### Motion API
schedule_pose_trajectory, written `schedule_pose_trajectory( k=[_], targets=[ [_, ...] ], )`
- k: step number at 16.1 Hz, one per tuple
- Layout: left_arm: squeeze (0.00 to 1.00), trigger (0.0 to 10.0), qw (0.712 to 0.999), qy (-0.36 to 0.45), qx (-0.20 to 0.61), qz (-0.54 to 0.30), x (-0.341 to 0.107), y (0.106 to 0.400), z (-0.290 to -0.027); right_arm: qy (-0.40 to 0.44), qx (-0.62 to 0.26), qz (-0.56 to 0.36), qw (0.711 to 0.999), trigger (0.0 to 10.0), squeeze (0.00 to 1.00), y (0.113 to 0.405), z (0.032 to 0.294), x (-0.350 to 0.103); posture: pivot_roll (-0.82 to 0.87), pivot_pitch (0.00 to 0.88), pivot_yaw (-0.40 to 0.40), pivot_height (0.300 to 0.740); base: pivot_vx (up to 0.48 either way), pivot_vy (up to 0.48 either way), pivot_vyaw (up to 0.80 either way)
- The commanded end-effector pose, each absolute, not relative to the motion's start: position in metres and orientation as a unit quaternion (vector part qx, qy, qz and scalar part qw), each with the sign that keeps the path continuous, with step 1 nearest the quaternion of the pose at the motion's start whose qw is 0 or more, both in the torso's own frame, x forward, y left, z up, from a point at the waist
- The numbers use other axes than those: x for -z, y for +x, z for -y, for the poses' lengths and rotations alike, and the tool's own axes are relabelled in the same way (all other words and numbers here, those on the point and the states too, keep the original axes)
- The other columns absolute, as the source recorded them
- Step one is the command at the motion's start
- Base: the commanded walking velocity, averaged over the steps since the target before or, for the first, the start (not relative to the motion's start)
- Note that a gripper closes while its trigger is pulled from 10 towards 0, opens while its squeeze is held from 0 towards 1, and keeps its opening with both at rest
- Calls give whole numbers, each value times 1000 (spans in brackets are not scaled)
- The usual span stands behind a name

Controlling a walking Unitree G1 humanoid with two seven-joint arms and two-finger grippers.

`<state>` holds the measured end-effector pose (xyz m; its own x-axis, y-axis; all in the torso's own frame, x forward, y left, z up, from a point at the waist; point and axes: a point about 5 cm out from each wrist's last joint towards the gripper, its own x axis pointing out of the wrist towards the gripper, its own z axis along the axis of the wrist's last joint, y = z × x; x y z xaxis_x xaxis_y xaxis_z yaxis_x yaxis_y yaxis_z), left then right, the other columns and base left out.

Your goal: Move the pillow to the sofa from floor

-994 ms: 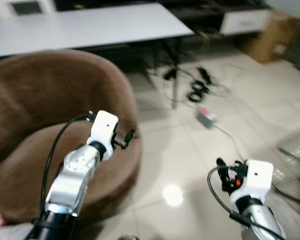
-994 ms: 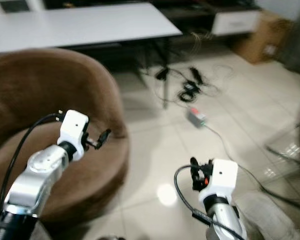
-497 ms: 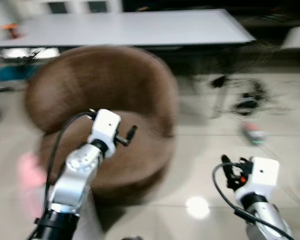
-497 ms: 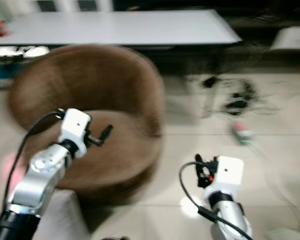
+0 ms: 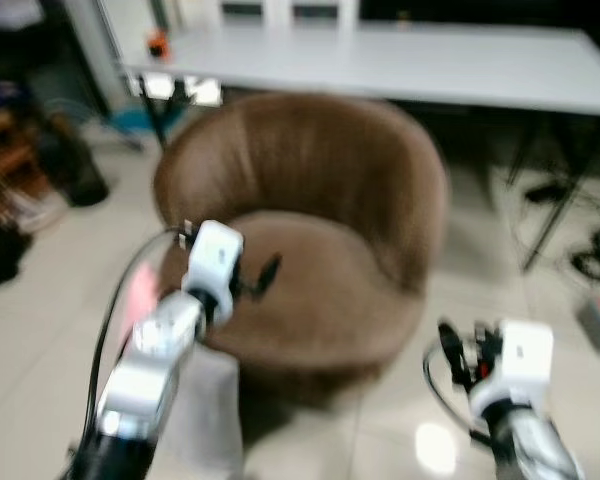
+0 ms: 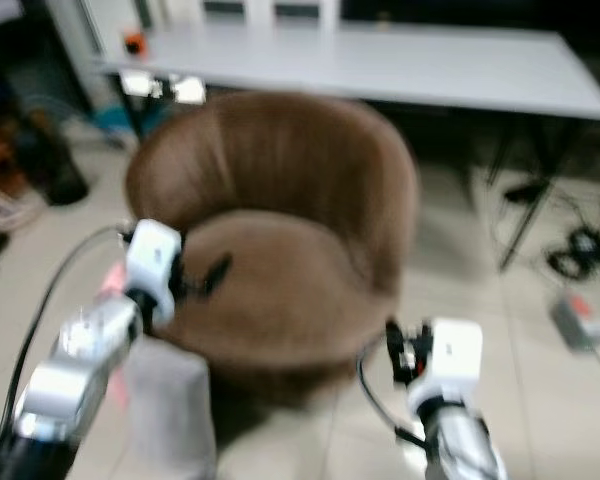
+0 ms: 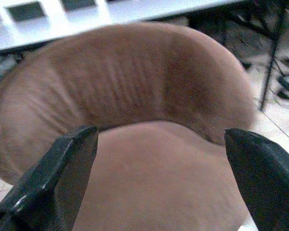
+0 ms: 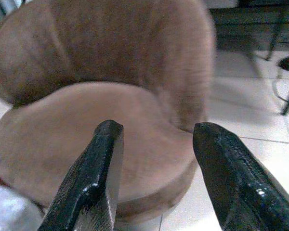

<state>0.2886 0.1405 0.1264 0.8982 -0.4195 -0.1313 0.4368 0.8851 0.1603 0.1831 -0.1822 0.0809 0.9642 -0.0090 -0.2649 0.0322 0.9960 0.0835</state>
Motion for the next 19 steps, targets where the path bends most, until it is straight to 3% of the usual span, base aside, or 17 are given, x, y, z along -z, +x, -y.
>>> schedule_pose_trajectory(
  k=[1,11,15,19],
  targets=[
    [0,10000,974,95,201,-50,-125,288,-152,53,-12,-119,991,10000,0,187,175,-86,-36,21,17,740,300,0,800],
    [0,10000,971,106,207,-50,-121,287,-150,29,-53,-114,992,10000,0,179,175,-84,-38,0,20,740,241,0,800],
    [0,10000,973,92,202,-56,-119,287,-150,-44,44,-103,993,10000,0,186,189,-82,-40,0,10,740,0,0,0],
    [0,10000,974,90,199,-57,-117,284,-150,6,-4,-104,995,10000,0,189,177,-85,-44,15,-1,740,0,0,0]
  ],
)
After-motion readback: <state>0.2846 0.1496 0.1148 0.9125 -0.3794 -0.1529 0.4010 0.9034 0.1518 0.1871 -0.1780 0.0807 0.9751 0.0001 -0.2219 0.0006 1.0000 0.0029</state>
